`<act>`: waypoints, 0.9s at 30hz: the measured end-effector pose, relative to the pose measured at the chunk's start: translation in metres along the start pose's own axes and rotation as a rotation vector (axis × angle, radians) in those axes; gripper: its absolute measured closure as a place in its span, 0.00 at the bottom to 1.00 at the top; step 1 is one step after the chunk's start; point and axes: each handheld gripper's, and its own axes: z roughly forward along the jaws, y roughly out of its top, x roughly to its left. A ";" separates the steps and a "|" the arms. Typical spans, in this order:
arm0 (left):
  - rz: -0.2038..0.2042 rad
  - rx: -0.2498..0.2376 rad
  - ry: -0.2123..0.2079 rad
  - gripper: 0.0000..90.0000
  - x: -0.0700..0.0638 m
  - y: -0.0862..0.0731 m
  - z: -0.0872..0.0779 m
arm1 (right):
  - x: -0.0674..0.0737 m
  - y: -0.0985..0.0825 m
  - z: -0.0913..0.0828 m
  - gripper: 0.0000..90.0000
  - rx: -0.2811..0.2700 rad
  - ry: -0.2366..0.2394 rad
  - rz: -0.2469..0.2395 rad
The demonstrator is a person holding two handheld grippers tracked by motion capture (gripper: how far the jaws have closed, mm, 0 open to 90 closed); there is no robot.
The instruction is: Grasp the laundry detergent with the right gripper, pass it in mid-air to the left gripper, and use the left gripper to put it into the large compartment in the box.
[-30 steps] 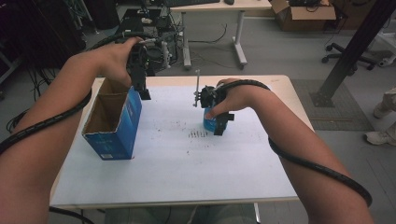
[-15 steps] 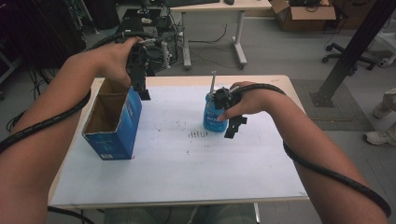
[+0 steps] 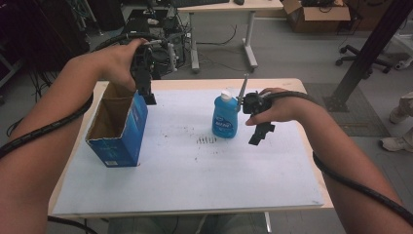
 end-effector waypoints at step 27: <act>0.010 0.004 -0.006 0.00 0.000 0.005 -0.002 | -0.028 -0.059 0.020 0.04 -0.300 -0.022 0.102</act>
